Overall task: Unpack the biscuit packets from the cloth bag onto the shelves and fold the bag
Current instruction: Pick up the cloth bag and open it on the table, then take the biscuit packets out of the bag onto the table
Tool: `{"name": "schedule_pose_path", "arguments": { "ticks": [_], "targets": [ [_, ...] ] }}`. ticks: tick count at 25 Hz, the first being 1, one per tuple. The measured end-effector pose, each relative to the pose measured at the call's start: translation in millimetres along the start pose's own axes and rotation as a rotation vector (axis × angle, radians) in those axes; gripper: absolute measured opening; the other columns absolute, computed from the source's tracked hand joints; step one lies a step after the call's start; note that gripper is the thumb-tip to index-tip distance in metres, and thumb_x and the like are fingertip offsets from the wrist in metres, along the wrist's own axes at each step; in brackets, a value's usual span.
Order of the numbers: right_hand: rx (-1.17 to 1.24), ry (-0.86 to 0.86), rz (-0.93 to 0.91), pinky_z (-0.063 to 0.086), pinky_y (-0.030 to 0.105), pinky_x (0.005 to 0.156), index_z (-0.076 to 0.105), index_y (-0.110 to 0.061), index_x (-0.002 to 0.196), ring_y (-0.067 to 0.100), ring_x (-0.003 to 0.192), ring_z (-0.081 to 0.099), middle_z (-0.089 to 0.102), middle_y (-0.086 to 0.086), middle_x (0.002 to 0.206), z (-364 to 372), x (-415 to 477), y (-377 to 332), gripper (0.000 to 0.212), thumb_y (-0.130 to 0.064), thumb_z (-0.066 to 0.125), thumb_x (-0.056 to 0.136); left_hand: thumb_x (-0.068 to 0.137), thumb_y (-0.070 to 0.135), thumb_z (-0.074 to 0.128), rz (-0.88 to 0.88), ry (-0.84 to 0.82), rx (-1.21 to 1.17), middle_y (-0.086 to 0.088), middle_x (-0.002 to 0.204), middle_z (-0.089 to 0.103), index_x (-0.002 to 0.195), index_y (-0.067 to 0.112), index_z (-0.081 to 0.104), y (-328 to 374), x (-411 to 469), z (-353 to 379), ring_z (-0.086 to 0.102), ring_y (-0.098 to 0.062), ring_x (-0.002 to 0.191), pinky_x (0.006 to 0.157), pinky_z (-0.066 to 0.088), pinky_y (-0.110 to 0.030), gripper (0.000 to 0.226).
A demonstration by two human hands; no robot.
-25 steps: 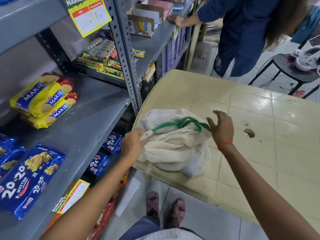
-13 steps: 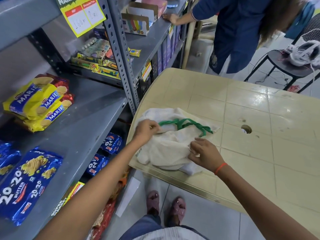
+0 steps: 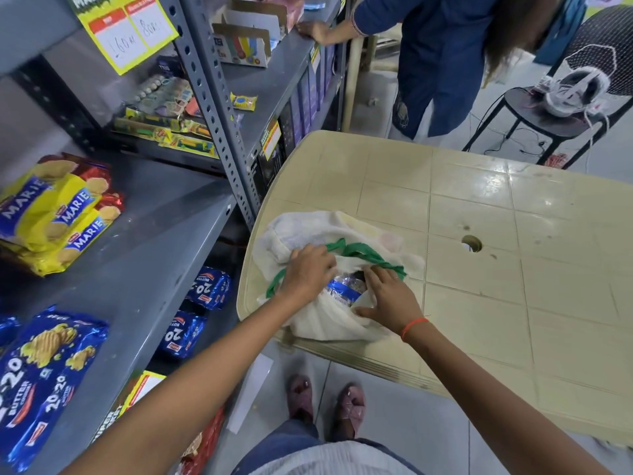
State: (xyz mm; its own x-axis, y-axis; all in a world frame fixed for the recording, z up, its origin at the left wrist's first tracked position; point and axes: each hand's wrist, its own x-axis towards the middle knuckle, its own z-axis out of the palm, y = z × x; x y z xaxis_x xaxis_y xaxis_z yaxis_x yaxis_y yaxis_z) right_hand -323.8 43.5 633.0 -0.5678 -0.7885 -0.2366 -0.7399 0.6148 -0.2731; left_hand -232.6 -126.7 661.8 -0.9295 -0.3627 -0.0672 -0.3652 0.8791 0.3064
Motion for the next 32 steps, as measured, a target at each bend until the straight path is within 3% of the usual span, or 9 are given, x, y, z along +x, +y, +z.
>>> {"name": "schedule_pose_path", "arguments": {
  "ticks": [6, 8, 10, 13, 15, 19, 24, 29, 32],
  "targets": [
    [-0.145, -0.02, 0.218, 0.022, 0.045, 0.116, 0.026, -0.003, 0.145, 0.037, 0.139, 0.027, 0.027, 0.017, 0.154, -11.1, 9.8, 8.9, 0.093, -0.059, 0.057, 0.077, 0.095, 0.016, 0.048, -0.757, 0.276, -1.296, -0.009, 0.08, 0.059, 0.081, 0.013, 0.054, -60.8, 35.8, -83.2, 0.061, -0.026, 0.078, 0.055, 0.054, -0.025, 0.016],
    [-0.09, 0.134, 0.184, 0.033, 0.046, 0.107, 0.053, -0.006, 0.127, 0.038, 0.134, 0.036, 0.044, 0.014, 0.144, -23.3, 15.3, -3.0, 0.069, -0.054, 0.063, 0.077, 0.09, 0.019, 0.053, -0.78, 0.331, -0.899, -0.008, 0.099, 0.058, 0.096, 0.015, 0.053, -65.7, 35.2, -85.2, 0.057, -0.029, 0.101, 0.073, 0.05, -0.031, 0.006],
    [0.048, 0.358, 0.016, 0.047, 0.042, 0.087, 0.067, -0.004, 0.101, 0.04, 0.11, 0.055, 0.065, 0.018, 0.112, -26.0, 23.0, -20.0, 0.037, -0.032, 0.07, 0.077, 0.082, 0.024, 0.061, -0.509, 0.407, -0.187, -0.008, 0.117, 0.054, 0.113, 0.02, 0.052, -53.8, 26.4, -62.9, 0.05, -0.027, 0.109, 0.084, 0.045, -0.037, 0.033],
    [0.161, 0.155, -0.053, 0.044, 0.039, 0.087, 0.063, -0.005, 0.114, 0.037, 0.108, 0.055, 0.063, 0.018, 0.113, -26.6, 34.8, -44.7, 0.032, -0.023, 0.058, 0.088, 0.077, 0.021, 0.064, 0.289, 0.335, 0.061, -0.005, 0.095, 0.068, 0.085, 0.015, 0.069, -22.7, 15.1, -29.3, 0.063, -0.025, 0.091, 0.075, 0.049, -0.034, 0.011],
    [0.084, 0.005, 0.036, 0.038, 0.039, 0.101, 0.049, -0.003, 0.129, 0.037, 0.123, 0.046, 0.052, 0.021, 0.132, -21.9, 43.3, -44.3, 0.048, -0.034, 0.051, 0.092, 0.079, 0.024, 0.066, 0.509, 0.197, 0.335, -0.004, 0.112, 0.071, 0.089, 0.018, 0.073, -30.8, 18.5, -16.4, 0.064, -0.025, 0.109, 0.094, 0.048, -0.036, 0.013],
    [-0.014, -0.121, 0.233, 0.04, 0.046, 0.105, 0.037, 0.002, 0.133, 0.043, 0.13, 0.037, 0.034, 0.03, 0.142, -18.7, 47.2, -25.3, 0.074, -0.054, 0.051, 0.087, 0.091, 0.008, 0.046, 0.291, -0.125, 0.472, 0.003, 0.159, 0.022, 0.143, 0.03, 0.031, -64.4, 37.1, -19.4, 0.025, -0.018, 0.144, 0.116, 0.018, -0.039, 0.059],
    [-0.1, -0.363, 0.317, 0.017, 0.063, 0.111, 0.001, -0.015, 0.148, 0.048, 0.144, -0.003, -0.008, 0.03, 0.155, -20.4, 41.7, -12.2, 0.124, -0.062, 0.075, 0.06, 0.081, 0.021, 0.066, 0.045, -0.343, 0.712, -0.006, 0.156, -0.026, 0.145, 0.028, -0.023, -102.2, 51.3, -41.8, -0.012, -0.024, 0.148, 0.118, -0.002, -0.057, 0.109],
    [-0.137, -0.325, 0.314, 0.022, 0.059, 0.113, 0.007, -0.016, 0.148, 0.042, 0.146, 0.002, 0.001, 0.02, 0.158, -20.7, 24.6, -2.0, 0.122, -0.063, 0.075, 0.058, 0.084, 0.008, 0.062, -0.24, -0.509, 0.612, -0.011, 0.159, -0.018, 0.151, 0.027, -0.009, -110.9, 49.5, -81.5, -0.015, -0.029, 0.147, 0.115, -0.002, -0.064, 0.1],
    [0.021, 0.04, 0.145, 0.042, 0.043, 0.098, 0.047, -0.011, 0.13, 0.035, 0.127, 0.039, 0.045, 0.015, 0.136, -27.0, 33.1, -11.5, 0.071, -0.047, 0.071, 0.073, 0.073, 0.015, 0.075, -0.143, -0.456, 0.471, -0.01, 0.161, 0.001, 0.15, 0.028, 0.007, -75.3, 46.9, -82.4, 0.0, -0.033, 0.148, 0.118, 0.006, -0.06, 0.103]
  ]
}}
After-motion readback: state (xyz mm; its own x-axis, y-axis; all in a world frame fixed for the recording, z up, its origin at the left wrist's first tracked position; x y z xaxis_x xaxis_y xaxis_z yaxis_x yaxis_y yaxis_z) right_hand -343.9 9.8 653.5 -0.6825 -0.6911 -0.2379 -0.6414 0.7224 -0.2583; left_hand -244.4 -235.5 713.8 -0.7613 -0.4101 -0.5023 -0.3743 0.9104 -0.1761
